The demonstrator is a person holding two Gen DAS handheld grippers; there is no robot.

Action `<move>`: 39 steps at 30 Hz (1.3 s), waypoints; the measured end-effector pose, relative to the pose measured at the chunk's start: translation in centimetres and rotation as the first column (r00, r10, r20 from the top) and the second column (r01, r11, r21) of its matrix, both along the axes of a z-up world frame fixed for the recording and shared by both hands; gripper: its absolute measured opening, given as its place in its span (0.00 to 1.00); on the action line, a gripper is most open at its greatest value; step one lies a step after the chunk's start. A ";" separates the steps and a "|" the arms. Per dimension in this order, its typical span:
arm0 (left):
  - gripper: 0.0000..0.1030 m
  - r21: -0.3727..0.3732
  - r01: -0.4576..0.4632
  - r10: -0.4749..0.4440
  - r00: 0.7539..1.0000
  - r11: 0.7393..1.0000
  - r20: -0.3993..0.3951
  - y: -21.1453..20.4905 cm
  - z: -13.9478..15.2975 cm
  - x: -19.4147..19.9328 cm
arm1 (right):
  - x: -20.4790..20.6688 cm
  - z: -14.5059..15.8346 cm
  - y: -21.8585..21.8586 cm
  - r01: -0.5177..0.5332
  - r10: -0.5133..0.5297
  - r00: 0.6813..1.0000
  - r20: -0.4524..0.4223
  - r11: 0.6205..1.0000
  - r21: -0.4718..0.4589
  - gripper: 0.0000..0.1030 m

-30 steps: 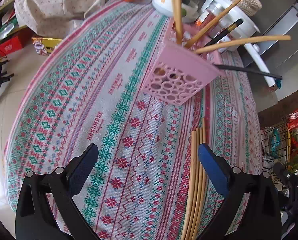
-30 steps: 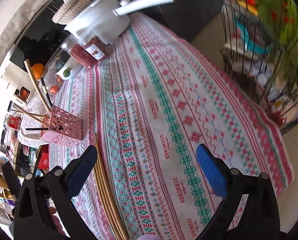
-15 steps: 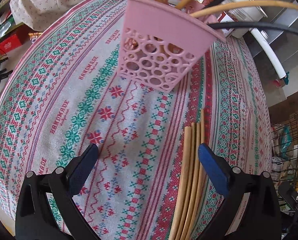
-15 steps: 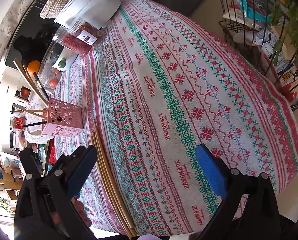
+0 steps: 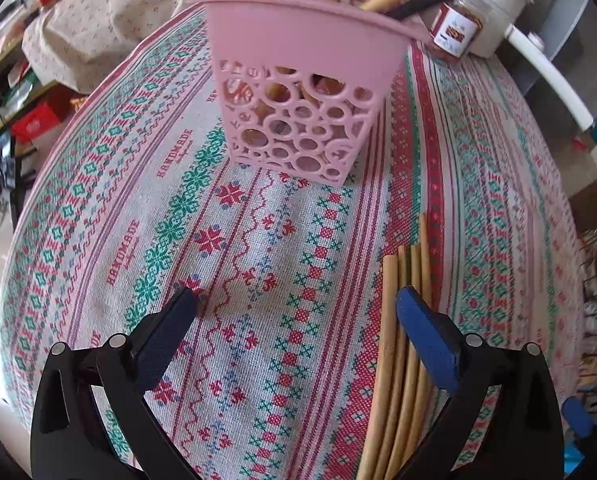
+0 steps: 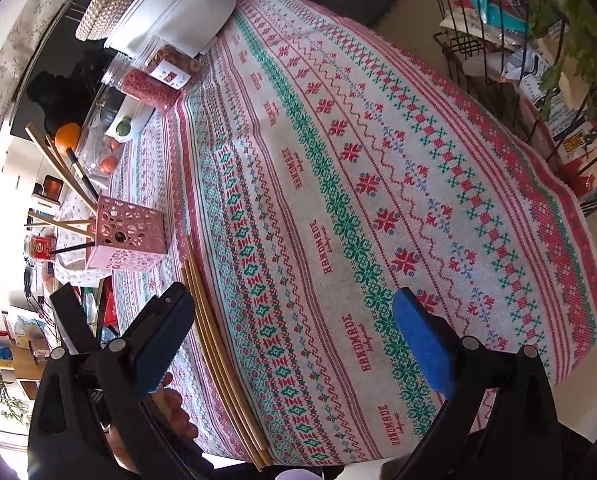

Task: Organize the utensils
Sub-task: 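Move both open tools back down to the wooden chopstick pile, then grasp a wooden chopstick with the left tool while the right tool grasps another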

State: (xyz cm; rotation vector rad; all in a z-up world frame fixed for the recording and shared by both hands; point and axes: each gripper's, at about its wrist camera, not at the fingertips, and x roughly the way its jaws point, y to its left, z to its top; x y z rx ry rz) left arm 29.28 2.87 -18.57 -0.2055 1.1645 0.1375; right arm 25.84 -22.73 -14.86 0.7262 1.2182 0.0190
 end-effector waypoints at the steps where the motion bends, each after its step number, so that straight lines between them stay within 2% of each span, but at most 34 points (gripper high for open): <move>1: 0.94 0.019 0.009 -0.009 1.000 1.000 0.006 -0.3 -0.1 0.1 | 0.1 -0.1 0.1 -0.004 0.004 1.000 -0.004 1.000 -0.001 0.93; 4: 0.90 0.064 0.012 -0.013 1.000 0.998 0.012 -0.7 -0.3 0.2 | 0.1 -0.3 0.3 -0.009 0.009 1.000 -0.010 1.000 -0.014 0.93; 6: 0.79 0.086 0.025 -0.029 0.999 0.996 0.043 -1.0 -0.1 0.0 | 0.3 -0.3 0.5 -0.011 0.011 1.000 -0.012 0.999 -0.031 0.93; 8: 0.46 0.090 0.049 -0.055 0.996 0.995 0.068 -1.3 0.4 -0.2 | 0.6 -0.2 0.9 -0.013 0.013 1.000 -0.011 0.998 -0.057 0.93; 11: 0.19 0.067 0.080 -0.085 0.994 0.995 0.070 -0.7 0.9 -0.9 | 1.2 -0.3 1.8 -0.028 0.027 1.000 -0.016 0.996 -0.085 0.93; 13: 0.10 0.037 0.088 -0.091 0.993 0.995 0.074 0.3 1.0 -1.4 | 1.7 -0.5 2.7 -0.047 0.045 0.999 -0.023 0.994 -0.102 0.93; 16: 0.07 -0.049 0.094 -0.091 0.994 0.994 0.060 2.1 0.9 -1.8 | 2.8 -1.0 4.4 -0.081 0.076 0.996 -0.039 0.987 -0.136 0.93; 18: 0.07 -0.070 0.087 -0.083 0.995 0.994 0.051 3.0 1.0 -2.1 | 4.0 -1.3 5.7 -0.102 0.095 0.994 -0.048 0.981 -0.168 0.93; 24: 0.07 -0.067 0.030 -0.027 0.998 0.997 0.053 6.6 1.7 -3.8 | 7.5 -2.1 9.5 -0.175 0.168 0.984 -0.049 0.953 -0.247 0.93; 27: 0.07 -0.088 0.008 -0.004 0.999 0.996 0.047 8.3 1.8 -4.5 | 9.2 -2.6 11.4 -0.195 0.190 0.981 -0.046 0.946 -0.258 0.93; 30: 0.07 -0.109 -0.003 0.007 0.999 0.994 0.032 9.5 1.6 -4.7 | 10.5 -3.2 12.9 -0.215 0.211 0.976 -0.045 0.927 -0.307 0.89; 36: 0.07 -0.134 -0.023 0.025 1.000 0.991 0.012 10.9 1.1 -4.4 | 11.7 -3.7 14.9 -0.230 0.235 0.971 -0.041 0.872 -0.432 0.88; 39: 0.07 -0.128 -0.020 0.021 1.000 0.992 0.012 10.8 1.0 -4.1 | 12.0 -4.1 16.5 -0.255 0.271 0.961 -0.051 0.803 -0.538 0.84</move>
